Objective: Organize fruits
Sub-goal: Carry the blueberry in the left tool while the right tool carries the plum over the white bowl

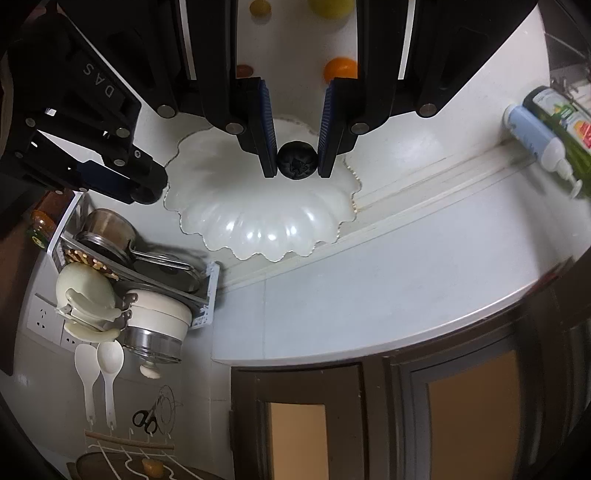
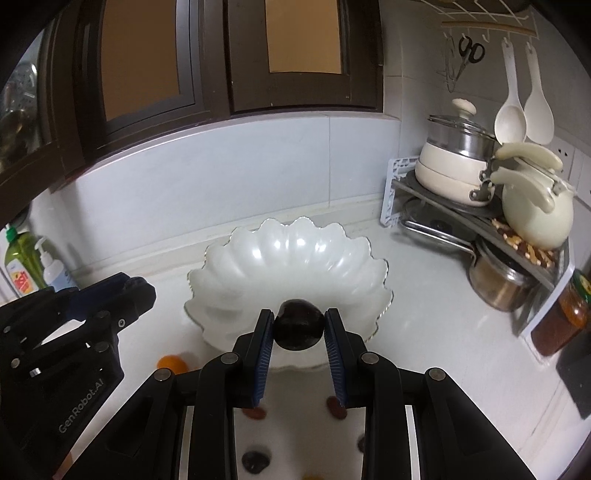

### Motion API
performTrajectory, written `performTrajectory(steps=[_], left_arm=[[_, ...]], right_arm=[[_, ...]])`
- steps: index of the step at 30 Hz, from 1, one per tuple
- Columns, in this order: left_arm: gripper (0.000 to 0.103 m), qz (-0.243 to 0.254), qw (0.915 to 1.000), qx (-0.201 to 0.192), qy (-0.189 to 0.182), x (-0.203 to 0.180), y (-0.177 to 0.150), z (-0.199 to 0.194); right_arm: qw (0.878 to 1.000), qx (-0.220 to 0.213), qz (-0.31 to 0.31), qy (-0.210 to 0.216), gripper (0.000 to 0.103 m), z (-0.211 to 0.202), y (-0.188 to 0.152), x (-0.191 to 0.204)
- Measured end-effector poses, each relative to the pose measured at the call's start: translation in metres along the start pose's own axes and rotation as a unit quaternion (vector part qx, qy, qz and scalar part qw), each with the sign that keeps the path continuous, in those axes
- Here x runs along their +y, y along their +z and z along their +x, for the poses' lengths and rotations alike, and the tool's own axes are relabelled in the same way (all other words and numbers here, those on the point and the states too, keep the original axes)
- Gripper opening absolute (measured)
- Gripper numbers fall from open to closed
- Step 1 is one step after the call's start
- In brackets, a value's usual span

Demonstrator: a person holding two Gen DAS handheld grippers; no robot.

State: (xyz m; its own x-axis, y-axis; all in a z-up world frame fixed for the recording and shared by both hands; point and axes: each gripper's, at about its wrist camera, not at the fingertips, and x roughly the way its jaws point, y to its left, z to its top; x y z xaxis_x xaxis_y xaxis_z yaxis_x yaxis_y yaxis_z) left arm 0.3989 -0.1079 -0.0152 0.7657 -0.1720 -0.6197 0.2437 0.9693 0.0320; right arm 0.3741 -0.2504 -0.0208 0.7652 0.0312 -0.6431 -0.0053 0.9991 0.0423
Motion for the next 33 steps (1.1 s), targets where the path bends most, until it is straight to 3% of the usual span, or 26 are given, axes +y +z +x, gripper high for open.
performTrajectory(steps=[15,33], left_arm=[[0.023,0.019,0.9994,0.029,0.002,0.004,0.032,0.063],[0.023,0.026,0.9907,0.133,-0.015,0.007,0.034,0.157]], right_arm=[[0.999,0.031,0.005,-0.009,0.029,0.058,0.031,-0.018],[0.993,0.113,0.026,-0.013,0.030,0.137,0.036,-0.037]])
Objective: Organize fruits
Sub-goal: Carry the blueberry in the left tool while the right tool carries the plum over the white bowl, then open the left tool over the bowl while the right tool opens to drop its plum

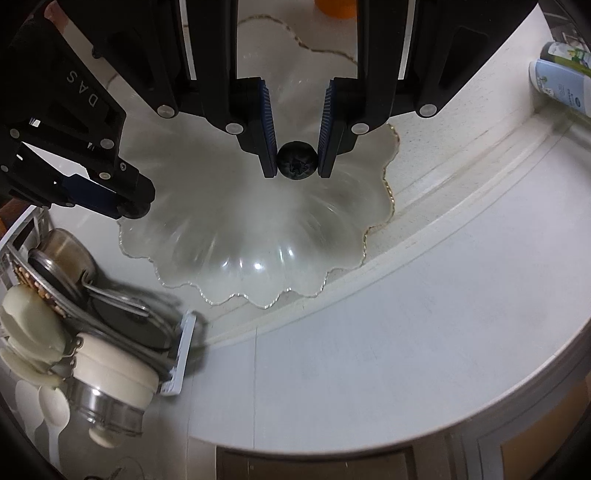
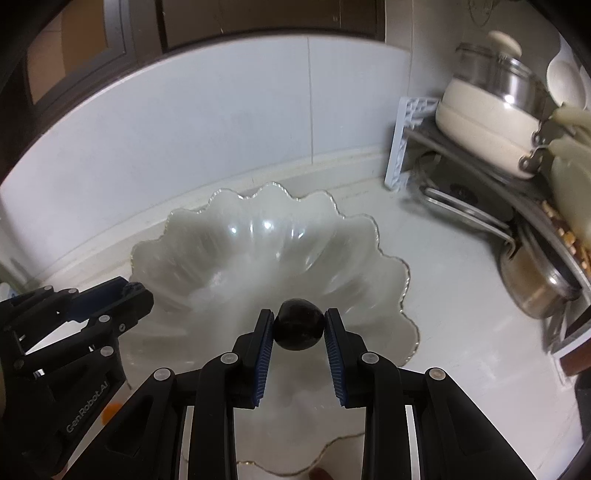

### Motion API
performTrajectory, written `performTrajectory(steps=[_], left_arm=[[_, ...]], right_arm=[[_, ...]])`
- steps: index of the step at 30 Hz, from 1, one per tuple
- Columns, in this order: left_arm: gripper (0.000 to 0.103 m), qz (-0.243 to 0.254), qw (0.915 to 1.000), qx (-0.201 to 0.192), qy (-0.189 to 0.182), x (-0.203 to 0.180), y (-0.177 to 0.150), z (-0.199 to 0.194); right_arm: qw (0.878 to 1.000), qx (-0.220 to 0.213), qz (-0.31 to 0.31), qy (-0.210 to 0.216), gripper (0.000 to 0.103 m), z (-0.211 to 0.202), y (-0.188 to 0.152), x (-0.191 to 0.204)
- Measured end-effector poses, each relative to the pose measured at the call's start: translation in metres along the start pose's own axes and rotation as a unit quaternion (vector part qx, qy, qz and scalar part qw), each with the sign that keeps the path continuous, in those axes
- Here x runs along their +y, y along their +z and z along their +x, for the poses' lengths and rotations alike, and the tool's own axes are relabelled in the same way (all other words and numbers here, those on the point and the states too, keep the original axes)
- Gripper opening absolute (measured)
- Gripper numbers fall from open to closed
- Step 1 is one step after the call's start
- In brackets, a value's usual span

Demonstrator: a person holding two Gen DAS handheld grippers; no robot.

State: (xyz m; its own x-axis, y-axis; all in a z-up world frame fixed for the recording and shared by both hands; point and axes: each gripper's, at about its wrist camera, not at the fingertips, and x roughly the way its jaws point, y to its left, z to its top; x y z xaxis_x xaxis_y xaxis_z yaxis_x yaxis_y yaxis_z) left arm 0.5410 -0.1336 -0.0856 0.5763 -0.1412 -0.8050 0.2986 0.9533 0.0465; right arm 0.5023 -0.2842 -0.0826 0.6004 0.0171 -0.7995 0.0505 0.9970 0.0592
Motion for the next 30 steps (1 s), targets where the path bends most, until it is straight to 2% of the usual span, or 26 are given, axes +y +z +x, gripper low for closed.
performTrajectory(steps=[12,15,16,18,21,30], left_arm=[[0.023,0.012,0.9995,0.030,0.003,-0.003,0.004,0.024],[0.037,0.016,0.9994,0.028,0.006,-0.004,0.005,0.025],[0.043,0.015,0.9995,0.026,0.008,-0.005,0.004,0.024],[0.044,0.014,0.9996,0.021,0.009,-0.004,0.003,0.021],[0.046,0.015,0.9996,0.021,0.012,-0.003,0.002,0.018],[0.046,0.001,0.9999,0.003,0.015,0.005,-0.003,-0.009]], right_arm=[[0.999,0.040,0.002,-0.003,0.030,0.027,0.003,-0.003],[0.999,0.046,-0.005,-0.007,0.031,0.028,0.003,-0.001],[0.999,0.049,-0.006,-0.007,0.033,0.029,0.003,-0.001],[0.999,0.049,-0.009,-0.007,0.038,0.027,0.003,0.000],[0.999,0.046,-0.010,-0.009,0.052,0.024,0.002,0.000],[1.000,0.027,-0.009,-0.012,0.053,0.002,-0.002,0.003]])
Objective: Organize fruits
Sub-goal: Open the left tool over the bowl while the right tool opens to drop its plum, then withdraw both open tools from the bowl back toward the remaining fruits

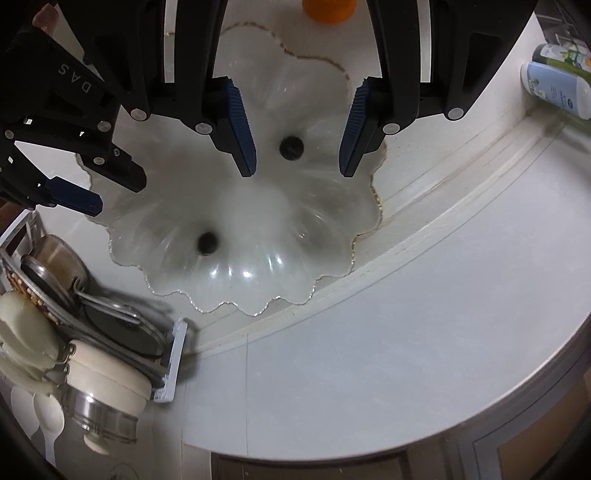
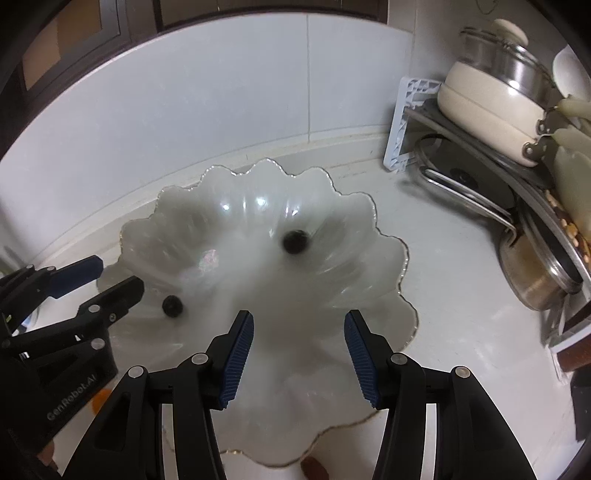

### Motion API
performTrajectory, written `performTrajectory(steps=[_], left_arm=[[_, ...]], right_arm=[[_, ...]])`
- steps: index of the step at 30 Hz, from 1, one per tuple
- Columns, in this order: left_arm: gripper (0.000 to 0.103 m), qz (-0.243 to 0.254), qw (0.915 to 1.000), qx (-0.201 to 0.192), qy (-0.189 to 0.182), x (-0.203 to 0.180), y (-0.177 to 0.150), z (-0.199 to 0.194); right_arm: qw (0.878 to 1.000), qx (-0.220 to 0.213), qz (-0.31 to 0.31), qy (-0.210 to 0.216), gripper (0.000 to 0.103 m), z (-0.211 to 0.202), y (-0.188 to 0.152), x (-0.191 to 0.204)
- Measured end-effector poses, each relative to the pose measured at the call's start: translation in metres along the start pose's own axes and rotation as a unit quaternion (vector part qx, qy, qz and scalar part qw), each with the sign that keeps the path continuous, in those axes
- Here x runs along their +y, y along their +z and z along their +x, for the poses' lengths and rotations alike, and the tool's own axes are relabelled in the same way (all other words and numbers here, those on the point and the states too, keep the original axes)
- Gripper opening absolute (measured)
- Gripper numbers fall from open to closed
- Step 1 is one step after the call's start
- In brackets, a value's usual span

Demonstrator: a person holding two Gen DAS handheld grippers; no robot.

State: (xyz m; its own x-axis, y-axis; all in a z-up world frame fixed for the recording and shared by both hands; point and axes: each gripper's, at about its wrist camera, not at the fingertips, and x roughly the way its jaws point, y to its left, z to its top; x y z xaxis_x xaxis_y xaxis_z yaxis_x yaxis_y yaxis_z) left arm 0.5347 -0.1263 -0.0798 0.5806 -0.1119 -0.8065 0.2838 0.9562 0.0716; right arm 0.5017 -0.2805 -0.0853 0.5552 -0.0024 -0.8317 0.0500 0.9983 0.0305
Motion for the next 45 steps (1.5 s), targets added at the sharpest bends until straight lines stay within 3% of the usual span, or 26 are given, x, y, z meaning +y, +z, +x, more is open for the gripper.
performTrajectory(steps=[14,22,45], left_arm=[[0.049,0.002,0.9962,-0.084,0.022,0.010,-0.022,-0.084],[0.050,-0.006,0.9935,-0.111,0.024,0.015,-0.044,-0.123],[0.051,-0.040,0.9896,-0.132,0.041,0.025,-0.124,-0.182]], right_arm=[[0.997,-0.071,-0.005,-0.003,0.053,-0.071,-0.017,0.017],[0.995,-0.099,-0.014,0.005,0.053,-0.108,-0.038,0.024],[0.991,-0.120,-0.028,0.045,0.053,-0.156,-0.098,0.046]])
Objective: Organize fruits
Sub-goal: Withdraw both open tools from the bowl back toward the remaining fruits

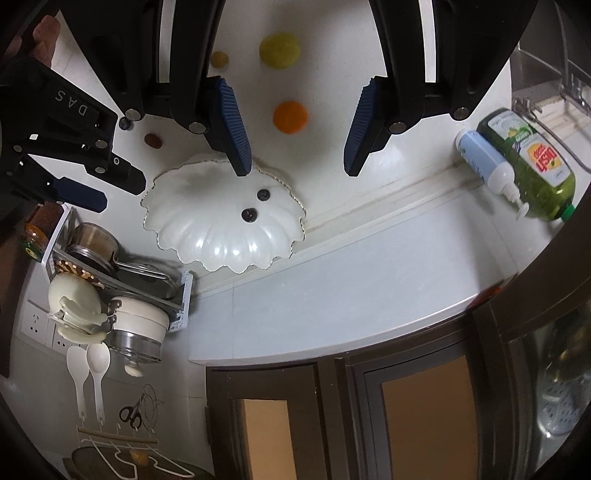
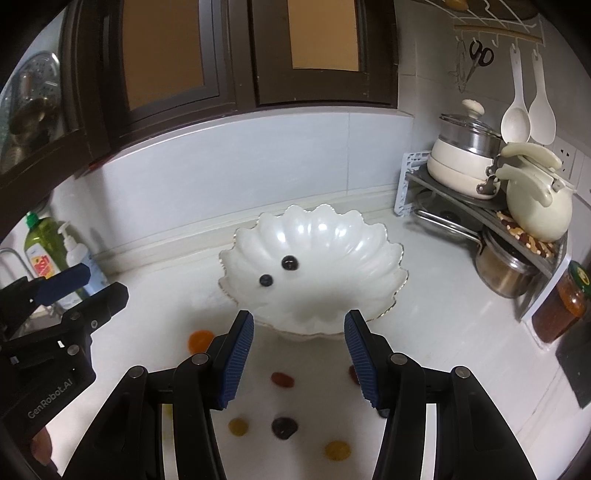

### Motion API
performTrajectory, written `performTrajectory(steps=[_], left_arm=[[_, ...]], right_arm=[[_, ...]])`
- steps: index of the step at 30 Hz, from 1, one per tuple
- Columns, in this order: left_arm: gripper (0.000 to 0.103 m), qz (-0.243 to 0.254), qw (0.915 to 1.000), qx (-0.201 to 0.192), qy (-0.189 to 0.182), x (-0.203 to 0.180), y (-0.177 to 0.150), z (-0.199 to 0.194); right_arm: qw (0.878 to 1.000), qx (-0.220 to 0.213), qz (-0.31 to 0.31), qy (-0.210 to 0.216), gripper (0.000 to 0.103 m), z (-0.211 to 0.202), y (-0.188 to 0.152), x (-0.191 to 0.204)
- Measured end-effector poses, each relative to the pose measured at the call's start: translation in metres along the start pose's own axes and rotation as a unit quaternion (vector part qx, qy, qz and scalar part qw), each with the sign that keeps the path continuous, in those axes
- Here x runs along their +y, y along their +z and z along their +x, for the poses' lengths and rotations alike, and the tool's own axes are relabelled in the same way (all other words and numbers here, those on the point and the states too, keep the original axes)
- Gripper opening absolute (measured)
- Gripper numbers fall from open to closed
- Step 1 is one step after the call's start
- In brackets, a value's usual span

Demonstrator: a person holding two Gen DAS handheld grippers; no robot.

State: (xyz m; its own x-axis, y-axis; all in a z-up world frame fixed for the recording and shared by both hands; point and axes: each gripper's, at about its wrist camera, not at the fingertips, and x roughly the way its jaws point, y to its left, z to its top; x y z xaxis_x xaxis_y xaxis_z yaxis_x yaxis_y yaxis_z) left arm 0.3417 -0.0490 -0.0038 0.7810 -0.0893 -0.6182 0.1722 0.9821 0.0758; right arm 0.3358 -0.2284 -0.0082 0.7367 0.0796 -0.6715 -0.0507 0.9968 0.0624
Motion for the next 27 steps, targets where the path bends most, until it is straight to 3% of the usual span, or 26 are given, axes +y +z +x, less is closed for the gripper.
performTrajectory(steps=[15,27], left_arm=[[0.053,-0.015,0.9999,0.000,-0.008,0.003,-0.029,-0.025],[0.053,-0.017,0.9998,0.005,0.006,0.009,-0.061,-0.027]], right_arm=[[1.000,-0.013,-0.008,0.010,0.053,-0.031,-0.018,0.013],[1.000,0.002,-0.008,0.012,0.053,-0.026,-0.044,0.019]])
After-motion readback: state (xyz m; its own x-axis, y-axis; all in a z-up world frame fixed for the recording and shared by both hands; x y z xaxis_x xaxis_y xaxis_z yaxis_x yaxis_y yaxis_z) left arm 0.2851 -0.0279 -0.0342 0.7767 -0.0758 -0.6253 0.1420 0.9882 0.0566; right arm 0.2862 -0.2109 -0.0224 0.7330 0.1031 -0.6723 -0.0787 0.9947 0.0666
